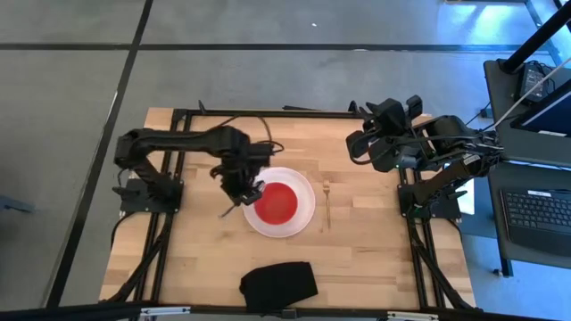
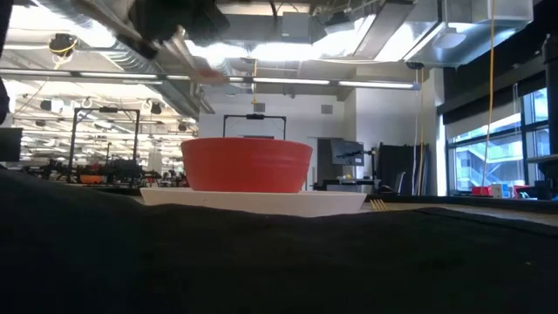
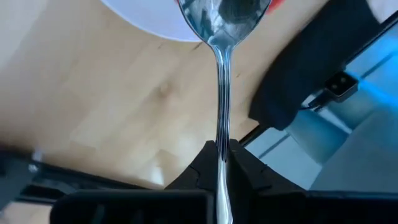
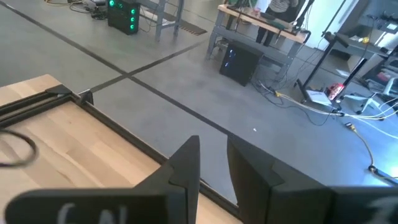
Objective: Set table place
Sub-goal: Put the silver spoon on the red bowl
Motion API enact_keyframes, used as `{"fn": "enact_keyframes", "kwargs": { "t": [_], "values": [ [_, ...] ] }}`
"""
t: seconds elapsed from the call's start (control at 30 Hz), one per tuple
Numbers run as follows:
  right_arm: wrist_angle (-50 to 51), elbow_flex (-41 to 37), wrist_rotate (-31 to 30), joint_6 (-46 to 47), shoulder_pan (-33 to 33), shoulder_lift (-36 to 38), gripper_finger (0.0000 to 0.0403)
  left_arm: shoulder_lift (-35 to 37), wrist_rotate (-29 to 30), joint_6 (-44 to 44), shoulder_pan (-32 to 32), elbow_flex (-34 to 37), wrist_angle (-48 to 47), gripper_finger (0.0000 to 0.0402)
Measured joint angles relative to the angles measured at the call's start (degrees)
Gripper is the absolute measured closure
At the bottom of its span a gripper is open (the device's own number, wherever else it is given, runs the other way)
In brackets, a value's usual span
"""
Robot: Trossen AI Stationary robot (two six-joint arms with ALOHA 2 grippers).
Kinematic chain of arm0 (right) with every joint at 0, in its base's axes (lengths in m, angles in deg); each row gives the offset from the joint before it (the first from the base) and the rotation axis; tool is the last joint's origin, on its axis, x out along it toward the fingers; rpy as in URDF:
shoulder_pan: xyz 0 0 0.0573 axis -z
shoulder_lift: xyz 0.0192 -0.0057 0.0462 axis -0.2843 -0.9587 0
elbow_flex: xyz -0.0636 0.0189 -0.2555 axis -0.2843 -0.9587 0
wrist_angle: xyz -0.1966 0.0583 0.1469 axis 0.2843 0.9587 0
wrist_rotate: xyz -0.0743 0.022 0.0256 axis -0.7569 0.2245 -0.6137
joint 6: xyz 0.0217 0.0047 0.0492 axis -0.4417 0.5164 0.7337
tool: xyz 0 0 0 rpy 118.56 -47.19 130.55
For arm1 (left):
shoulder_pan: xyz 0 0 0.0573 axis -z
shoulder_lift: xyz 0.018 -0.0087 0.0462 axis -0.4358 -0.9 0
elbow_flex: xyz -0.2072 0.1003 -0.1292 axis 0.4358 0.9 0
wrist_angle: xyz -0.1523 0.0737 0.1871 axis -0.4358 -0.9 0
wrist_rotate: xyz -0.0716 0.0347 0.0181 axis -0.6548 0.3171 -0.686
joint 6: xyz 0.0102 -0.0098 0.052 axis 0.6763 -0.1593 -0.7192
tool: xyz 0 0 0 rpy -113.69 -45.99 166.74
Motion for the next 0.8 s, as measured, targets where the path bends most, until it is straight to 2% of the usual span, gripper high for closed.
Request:
{"fn": "enact_keyframes", "kwargs": {
  "t": [0.2,0.37,0.57,0.8],
  "values": [
    [0.0,0.0,-0.3,0.0,0.0,0.0,0.0318,-8.7,-1.1,-11.9,-1.6,-3.2,-3.7,0.0393],
    [0.0,-1.1,-0.3,0.3,0.1,0.0,0.0318,-16.0,-1.2,-18.9,-1.6,-10.2,-7.0,0.0385],
    [0.1,-5.5,-0.3,2.6,1.2,0.0,0.0318,-23.9,-2.1,-21.5,-1.8,-18.1,-7.0,0.0395],
    [0.1,-9.6,0.7,6.3,2.2,0.0,0.0318,-29.4,-3.9,-23.8,-1.8,-18.9,-7.0,0.0384]
  ]
}}
